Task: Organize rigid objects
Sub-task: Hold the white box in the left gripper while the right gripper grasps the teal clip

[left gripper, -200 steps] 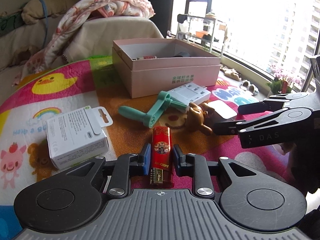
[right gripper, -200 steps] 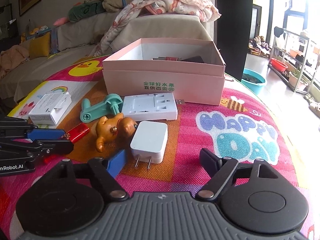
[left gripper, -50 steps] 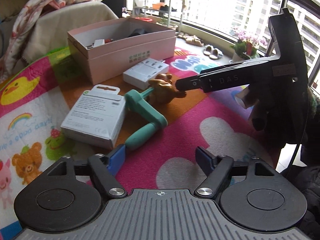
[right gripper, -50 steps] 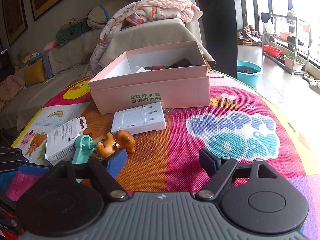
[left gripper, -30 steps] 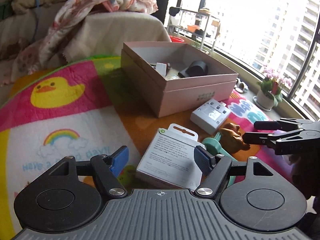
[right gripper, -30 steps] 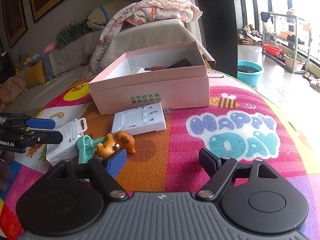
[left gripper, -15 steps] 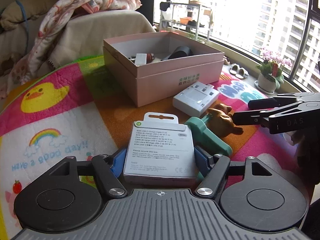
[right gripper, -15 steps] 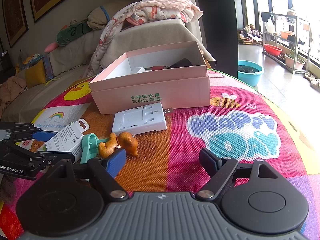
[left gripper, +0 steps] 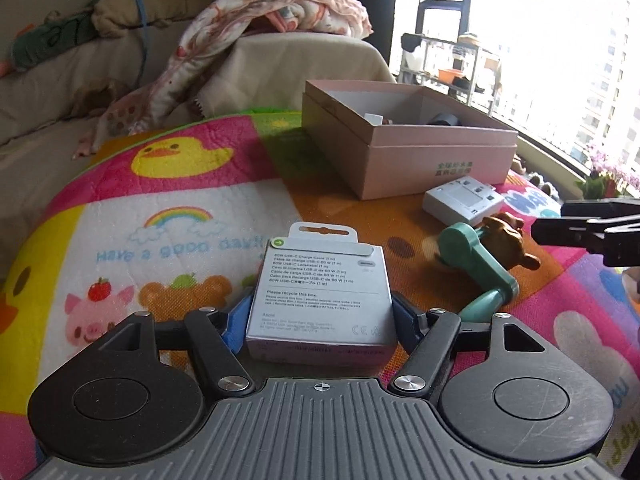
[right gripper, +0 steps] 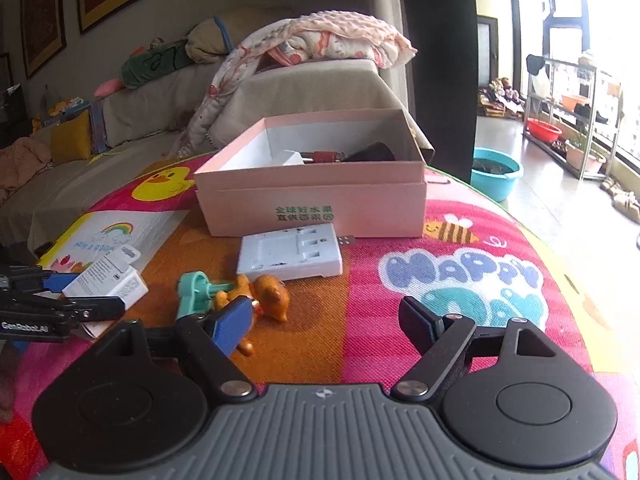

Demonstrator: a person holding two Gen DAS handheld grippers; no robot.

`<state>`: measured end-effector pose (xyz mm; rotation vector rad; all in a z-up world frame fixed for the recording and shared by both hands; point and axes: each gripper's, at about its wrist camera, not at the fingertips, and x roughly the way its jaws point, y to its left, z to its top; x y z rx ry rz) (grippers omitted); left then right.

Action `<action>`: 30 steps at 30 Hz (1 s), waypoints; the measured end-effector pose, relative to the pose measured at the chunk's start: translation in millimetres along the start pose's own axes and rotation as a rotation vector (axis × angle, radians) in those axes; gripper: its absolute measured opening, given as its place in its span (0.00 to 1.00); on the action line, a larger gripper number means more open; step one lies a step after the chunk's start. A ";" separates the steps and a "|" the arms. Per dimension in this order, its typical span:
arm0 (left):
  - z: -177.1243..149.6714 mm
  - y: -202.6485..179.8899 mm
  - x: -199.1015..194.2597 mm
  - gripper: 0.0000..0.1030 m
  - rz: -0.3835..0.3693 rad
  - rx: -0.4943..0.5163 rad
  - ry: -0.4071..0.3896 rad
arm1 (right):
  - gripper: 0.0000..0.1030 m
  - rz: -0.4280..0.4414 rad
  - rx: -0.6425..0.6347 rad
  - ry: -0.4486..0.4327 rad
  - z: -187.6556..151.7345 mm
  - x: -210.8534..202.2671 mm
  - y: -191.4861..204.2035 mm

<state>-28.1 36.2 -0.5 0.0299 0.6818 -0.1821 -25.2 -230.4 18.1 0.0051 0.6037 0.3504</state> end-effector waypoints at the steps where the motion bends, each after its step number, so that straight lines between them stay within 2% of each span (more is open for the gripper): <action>1: 0.4 -2.9 0.3 0.72 0.010 0.013 0.007 | 0.79 0.013 -0.031 -0.014 1.3 -2.7 7.2; 3: -0.1 -4.6 -1.1 0.72 0.013 0.001 0.010 | 0.78 0.012 -0.129 -0.020 3.5 -2.9 25.0; 6: -2.5 -7.5 -2.1 0.73 0.013 0.006 0.006 | 0.75 0.006 -0.210 0.032 5.4 8.5 35.2; 9: -3.8 -3.9 -2.3 0.73 0.004 -0.021 -0.003 | 0.73 -0.079 -0.235 0.043 6.0 15.3 31.2; 12: -4.6 -2.8 -2.9 0.73 0.000 -0.031 -0.011 | 0.73 -0.207 -0.252 0.014 6.1 15.3 26.4; 13: -4.5 -3.4 -2.7 0.73 0.002 -0.030 -0.011 | 0.73 -0.204 -0.248 0.004 6.7 12.6 25.8; 18: -4.7 -4.1 -2.8 0.73 0.004 -0.027 -0.012 | 0.73 0.068 -0.159 0.051 9.7 5.1 31.2; 25: -4.8 -4.0 -3.1 0.73 0.004 -0.028 -0.013 | 0.69 0.095 -0.174 0.086 7.5 36.4 56.4; 30: -4.9 -4.0 -2.8 0.73 0.003 -0.028 -0.014 | 0.44 0.127 -0.139 0.129 12.6 51.9 55.3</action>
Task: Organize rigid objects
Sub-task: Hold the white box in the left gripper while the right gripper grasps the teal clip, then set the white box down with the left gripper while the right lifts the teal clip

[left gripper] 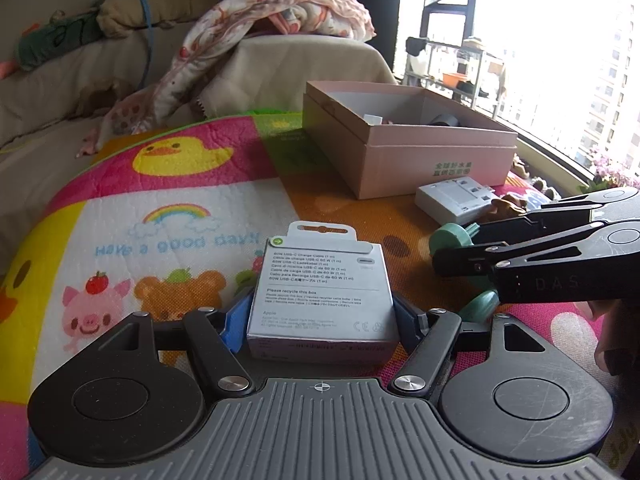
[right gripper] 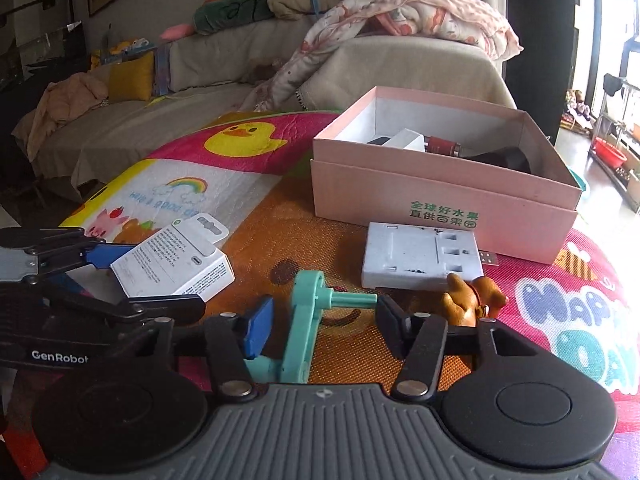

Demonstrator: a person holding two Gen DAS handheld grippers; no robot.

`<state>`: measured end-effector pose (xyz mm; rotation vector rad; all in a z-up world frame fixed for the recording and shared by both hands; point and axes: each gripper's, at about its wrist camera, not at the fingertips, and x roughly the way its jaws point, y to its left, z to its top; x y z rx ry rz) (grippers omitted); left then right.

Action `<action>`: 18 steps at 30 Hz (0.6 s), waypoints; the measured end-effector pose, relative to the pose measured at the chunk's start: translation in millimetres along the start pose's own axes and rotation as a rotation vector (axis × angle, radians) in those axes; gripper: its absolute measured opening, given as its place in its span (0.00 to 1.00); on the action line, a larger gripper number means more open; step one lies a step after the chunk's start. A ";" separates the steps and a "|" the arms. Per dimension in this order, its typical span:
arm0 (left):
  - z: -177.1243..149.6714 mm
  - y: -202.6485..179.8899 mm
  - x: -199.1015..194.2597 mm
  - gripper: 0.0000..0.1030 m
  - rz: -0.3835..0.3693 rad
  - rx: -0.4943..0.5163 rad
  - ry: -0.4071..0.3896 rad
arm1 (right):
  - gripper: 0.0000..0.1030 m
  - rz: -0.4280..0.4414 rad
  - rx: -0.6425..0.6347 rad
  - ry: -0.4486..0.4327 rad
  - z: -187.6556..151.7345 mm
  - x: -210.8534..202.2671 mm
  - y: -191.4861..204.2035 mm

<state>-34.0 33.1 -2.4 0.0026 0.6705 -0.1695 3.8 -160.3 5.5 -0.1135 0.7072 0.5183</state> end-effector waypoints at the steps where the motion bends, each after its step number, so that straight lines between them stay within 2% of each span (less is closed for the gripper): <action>1: 0.0 0.2 0.0 0.73 0.000 -0.001 0.000 | 0.43 0.000 -0.005 0.002 0.8 -0.5 0.5; 6: 0.3 0.5 -1.5 0.73 -0.003 -0.005 -0.004 | 0.42 0.021 -0.043 -0.009 -4.1 -17.3 2.2; 14: -0.8 -6.4 -7.7 0.72 0.018 0.028 -0.025 | 0.41 -0.053 -0.028 -0.042 -20.1 -65.3 -19.1; 15: -1.5 -8.6 -11.9 0.72 0.009 0.036 -0.040 | 0.41 -0.067 -0.033 -0.051 -21.4 -72.9 -21.6; 18: -2.9 -15.1 -23.9 0.72 -0.095 0.021 -0.056 | 0.41 -0.097 -0.056 -0.082 -24.6 -92.6 -27.6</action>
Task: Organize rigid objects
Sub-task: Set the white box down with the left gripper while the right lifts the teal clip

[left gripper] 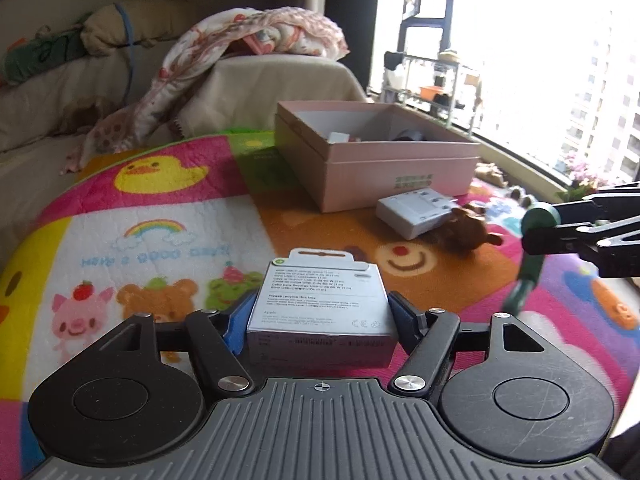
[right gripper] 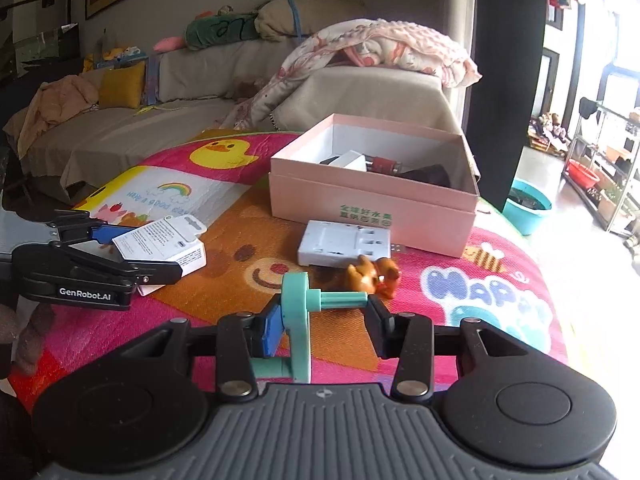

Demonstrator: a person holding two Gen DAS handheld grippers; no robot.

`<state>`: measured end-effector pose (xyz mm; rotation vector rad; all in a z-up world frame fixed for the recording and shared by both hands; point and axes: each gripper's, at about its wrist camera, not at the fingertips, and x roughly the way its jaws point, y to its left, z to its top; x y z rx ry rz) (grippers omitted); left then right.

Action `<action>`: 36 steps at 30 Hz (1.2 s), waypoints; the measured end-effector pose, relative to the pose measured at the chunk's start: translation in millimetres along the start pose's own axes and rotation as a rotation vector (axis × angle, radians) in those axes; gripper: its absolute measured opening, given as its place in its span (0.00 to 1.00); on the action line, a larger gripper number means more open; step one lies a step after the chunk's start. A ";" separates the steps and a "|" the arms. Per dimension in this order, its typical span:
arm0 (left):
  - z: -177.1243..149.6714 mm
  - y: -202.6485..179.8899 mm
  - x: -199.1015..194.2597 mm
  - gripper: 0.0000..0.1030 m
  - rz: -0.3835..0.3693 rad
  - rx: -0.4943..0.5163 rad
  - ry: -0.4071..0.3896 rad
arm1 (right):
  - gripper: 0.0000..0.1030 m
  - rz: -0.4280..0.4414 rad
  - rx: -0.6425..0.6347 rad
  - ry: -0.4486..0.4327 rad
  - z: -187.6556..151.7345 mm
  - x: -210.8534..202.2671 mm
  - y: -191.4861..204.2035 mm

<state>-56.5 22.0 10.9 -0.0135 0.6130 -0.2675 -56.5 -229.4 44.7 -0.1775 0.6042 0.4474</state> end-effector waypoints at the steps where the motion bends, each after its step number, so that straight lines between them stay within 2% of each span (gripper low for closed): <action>1: 1.9 -4.4 -3.5 0.72 -0.029 0.002 -0.008 | 0.41 -0.009 -0.002 -0.010 0.5 -5.3 -3.2; 3: 13.2 -12.4 -11.4 0.72 -0.054 0.023 -0.049 | 0.41 -0.023 0.009 -0.035 5.3 -14.4 -10.9; 5: 38.9 -20.0 -19.4 0.72 -0.078 0.055 -0.110 | 0.41 -0.040 0.021 -0.078 19.9 -22.3 -21.3; 6: 57.8 -24.9 -22.6 0.65 -0.086 0.085 -0.149 | 0.41 -0.052 0.027 -0.111 31.7 -26.1 -27.5; 7: 76.6 -29.2 -25.1 0.07 -0.087 0.118 -0.192 | 0.41 -0.065 0.035 -0.146 45.1 -29.7 -34.6; 8: 93.7 -32.8 -25.8 0.05 -0.075 0.144 -0.222 | 0.41 -0.073 0.043 -0.181 58.6 -32.0 -41.4; 9: 115.1 -36.0 -25.4 0.14 -0.062 0.166 -0.259 | 0.41 -0.081 0.047 -0.213 72.3 -32.9 -48.1; 11: 149.8 -37.3 -19.0 0.14 -0.069 0.181 -0.308 | 0.41 -0.107 0.071 -0.261 101.3 -29.1 -62.5; 13: 176.3 -35.3 -9.6 0.14 -0.050 0.183 -0.337 | 0.41 -0.121 0.102 -0.274 122.7 -20.2 -74.4; 16: 186.3 -20.9 -0.8 0.15 -0.095 0.119 -0.305 | 0.41 -0.131 0.144 -0.256 133.5 -6.0 -83.6; 19: 160.6 -9.2 4.4 0.15 -0.078 0.118 -0.259 | 0.41 -0.104 0.135 -0.216 114.9 6.2 -78.6; 23: 106.8 13.2 13.3 0.15 -0.070 0.103 -0.097 | 0.41 -0.093 0.109 -0.095 73.4 28.8 -60.8; 28: 47.2 22.7 4.1 0.15 -0.079 0.103 0.065 | 0.41 0.010 0.120 0.007 29.8 37.0 -38.7; 33: 19.2 26.7 14.9 0.15 -0.031 0.074 0.184 | 0.40 0.067 0.106 0.039 11.9 44.2 -15.5; 36: 14.9 17.8 19.9 0.17 -0.026 0.109 0.199 | 0.40 0.073 0.095 0.040 8.2 48.5 -6.0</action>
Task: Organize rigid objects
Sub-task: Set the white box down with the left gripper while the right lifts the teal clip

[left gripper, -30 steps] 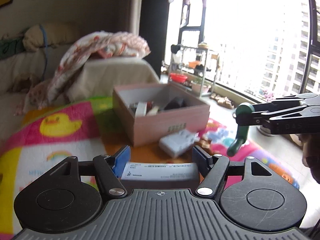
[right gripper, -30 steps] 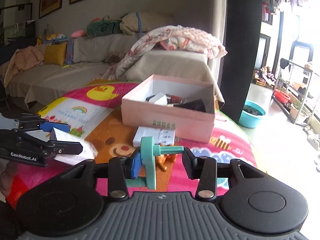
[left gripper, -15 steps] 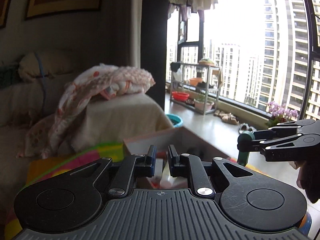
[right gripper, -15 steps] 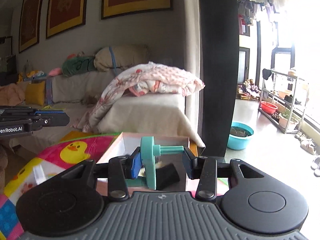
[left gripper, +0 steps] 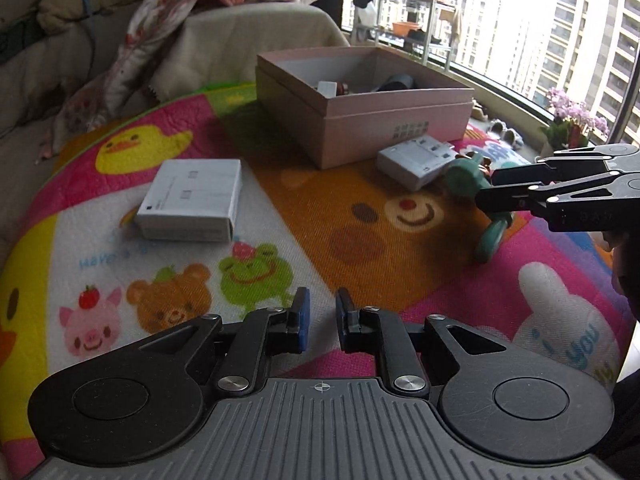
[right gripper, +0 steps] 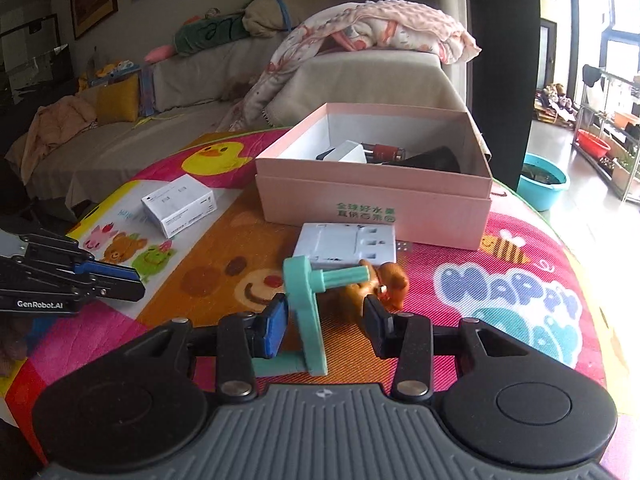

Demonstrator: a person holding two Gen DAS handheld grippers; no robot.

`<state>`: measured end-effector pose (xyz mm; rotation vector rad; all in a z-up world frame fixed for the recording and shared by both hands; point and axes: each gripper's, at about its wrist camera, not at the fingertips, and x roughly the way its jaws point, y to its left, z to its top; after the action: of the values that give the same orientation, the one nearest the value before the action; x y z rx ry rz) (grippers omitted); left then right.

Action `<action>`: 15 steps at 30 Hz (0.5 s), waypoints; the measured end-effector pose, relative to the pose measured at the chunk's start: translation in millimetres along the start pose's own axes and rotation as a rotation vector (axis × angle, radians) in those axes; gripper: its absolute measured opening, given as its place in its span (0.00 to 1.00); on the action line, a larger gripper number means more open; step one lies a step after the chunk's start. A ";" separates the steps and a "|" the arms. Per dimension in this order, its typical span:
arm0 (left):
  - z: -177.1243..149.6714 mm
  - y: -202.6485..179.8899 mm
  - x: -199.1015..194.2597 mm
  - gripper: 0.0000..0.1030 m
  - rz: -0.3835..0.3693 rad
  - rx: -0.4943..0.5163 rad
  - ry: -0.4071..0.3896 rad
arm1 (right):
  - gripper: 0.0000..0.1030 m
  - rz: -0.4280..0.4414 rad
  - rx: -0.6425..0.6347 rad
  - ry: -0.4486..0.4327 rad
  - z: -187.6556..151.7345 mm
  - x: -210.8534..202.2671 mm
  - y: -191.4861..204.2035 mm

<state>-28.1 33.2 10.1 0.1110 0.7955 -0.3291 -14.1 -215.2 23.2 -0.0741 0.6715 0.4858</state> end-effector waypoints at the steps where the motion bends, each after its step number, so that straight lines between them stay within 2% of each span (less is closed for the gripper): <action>1: 1.7 -3.0 1.7 0.18 0.000 0.012 0.002 | 0.40 -0.009 -0.014 -0.010 -1.6 -0.1 2.6; 2: 3.3 -7.3 2.3 0.18 -0.005 0.023 0.001 | 0.40 -0.019 -0.029 -0.017 -3.8 -0.8 5.4; 4: 6.2 -14.2 5.2 0.18 -0.023 0.031 -0.001 | 0.47 -0.018 -0.040 -0.018 -4.3 0.8 5.4; 6: 8.7 -21.7 8.3 0.18 -0.032 0.046 -0.003 | 0.63 -0.014 -0.033 -0.016 -8.2 1.4 4.5; 8: 11.6 -26.1 11.1 0.18 -0.047 0.054 0.001 | 0.65 -0.013 -0.025 -0.018 -12.8 2.7 2.2; 9: 12.8 -27.5 12.0 0.21 -0.054 0.054 0.004 | 0.66 -0.011 -0.015 -0.026 -14.3 2.3 0.9; 11: 14.3 -32.0 13.0 0.32 -0.074 0.061 0.013 | 0.68 -0.007 0.003 -0.028 -15.5 2.2 -2.4; 13: 15.4 -37.1 13.9 0.54 -0.105 0.076 0.024 | 0.69 -0.002 0.019 -0.025 -15.1 3.4 -5.1; 15: 15.3 -44.8 15.8 0.67 -0.119 0.114 0.033 | 0.70 0.002 0.029 -0.024 -15.5 3.8 -6.7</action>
<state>-22.2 -16.4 10.6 0.1767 0.8177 -0.4868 -17.4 -222.9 8.1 -0.0402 0.6549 0.4779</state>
